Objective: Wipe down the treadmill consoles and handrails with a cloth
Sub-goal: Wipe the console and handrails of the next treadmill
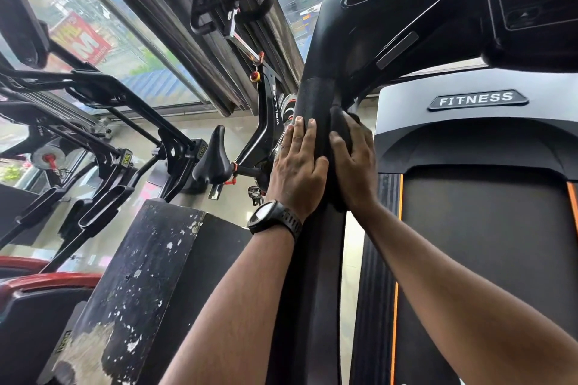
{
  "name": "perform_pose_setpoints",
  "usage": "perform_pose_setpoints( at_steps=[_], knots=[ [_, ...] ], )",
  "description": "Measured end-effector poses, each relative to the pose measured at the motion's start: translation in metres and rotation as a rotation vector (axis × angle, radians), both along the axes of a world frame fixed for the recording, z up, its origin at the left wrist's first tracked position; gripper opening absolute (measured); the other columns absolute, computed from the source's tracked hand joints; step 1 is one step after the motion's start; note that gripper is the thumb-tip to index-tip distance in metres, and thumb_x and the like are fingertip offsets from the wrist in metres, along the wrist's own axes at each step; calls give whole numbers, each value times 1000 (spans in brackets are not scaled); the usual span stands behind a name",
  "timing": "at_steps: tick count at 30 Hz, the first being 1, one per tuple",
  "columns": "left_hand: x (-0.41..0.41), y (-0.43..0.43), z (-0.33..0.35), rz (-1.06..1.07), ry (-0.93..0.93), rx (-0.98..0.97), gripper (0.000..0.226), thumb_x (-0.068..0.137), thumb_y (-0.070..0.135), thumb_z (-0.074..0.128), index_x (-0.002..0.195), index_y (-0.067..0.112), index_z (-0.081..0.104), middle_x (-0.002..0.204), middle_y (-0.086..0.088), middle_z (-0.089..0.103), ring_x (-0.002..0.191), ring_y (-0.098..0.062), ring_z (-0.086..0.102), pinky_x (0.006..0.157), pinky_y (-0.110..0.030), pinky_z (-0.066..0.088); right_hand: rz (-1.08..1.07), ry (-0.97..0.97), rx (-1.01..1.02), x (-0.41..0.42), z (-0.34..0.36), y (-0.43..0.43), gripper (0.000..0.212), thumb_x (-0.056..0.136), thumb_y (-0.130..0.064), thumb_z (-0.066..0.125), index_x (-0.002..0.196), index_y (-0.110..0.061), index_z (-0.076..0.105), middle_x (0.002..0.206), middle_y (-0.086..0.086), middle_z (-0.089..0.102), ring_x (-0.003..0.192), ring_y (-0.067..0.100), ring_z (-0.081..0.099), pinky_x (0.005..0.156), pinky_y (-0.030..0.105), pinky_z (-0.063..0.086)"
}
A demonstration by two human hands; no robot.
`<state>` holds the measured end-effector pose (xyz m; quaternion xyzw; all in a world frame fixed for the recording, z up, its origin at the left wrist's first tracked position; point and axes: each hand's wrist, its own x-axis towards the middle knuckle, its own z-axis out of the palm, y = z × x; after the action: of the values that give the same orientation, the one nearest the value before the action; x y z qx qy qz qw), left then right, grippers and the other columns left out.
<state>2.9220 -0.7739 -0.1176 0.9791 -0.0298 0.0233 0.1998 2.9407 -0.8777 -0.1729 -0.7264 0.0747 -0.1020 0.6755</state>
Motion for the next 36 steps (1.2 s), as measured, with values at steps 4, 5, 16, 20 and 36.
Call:
perform_pose_setpoints(
  at_steps=[4, 5, 16, 20, 36],
  knots=[
    [-1, -2, 1, 0, 7, 4, 73, 91, 37, 35, 160, 23, 17, 168, 2, 5, 154, -10, -1, 126, -33, 4, 66, 321, 15, 11, -6, -6, 46, 106, -44, 40, 150, -31, 41, 146, 7, 48, 129, 29, 51, 106, 47, 41],
    [-1, -2, 2, 4, 8, 6, 73, 90, 36, 35, 160, 23, 17, 168, 2, 5, 154, -10, -1, 126, -32, 4, 78, 386, 24, 6, -7, -6, 47, 105, -46, 39, 150, -31, 41, 145, 7, 48, 129, 31, 50, 107, 49, 40],
    [-2, -2, 3, 4, 4, 4, 72, 91, 37, 34, 160, 24, 16, 168, 3, 5, 154, -8, -1, 126, -34, 6, 115, 390, 87, -8, -17, -8, 48, 102, -53, 47, 146, -35, 45, 147, 4, 44, 128, 30, 50, 108, 49, 42],
    [-2, -2, 3, 2, 7, 9, 71, 92, 35, 35, 160, 24, 17, 168, 2, 4, 154, -8, -1, 126, -34, 6, 21, 189, 135, -24, -7, -3, 43, 103, -37, 54, 145, -31, 51, 145, -1, 48, 127, 13, 49, 103, 26, 41],
    [-1, -2, 2, 5, 11, 4, 73, 91, 36, 35, 160, 24, 17, 168, 2, 5, 154, -10, -1, 126, -39, 9, 35, 248, 37, 4, -12, -4, 46, 104, -44, 46, 148, -32, 45, 146, 3, 48, 129, 24, 51, 103, 40, 41]
  ],
)
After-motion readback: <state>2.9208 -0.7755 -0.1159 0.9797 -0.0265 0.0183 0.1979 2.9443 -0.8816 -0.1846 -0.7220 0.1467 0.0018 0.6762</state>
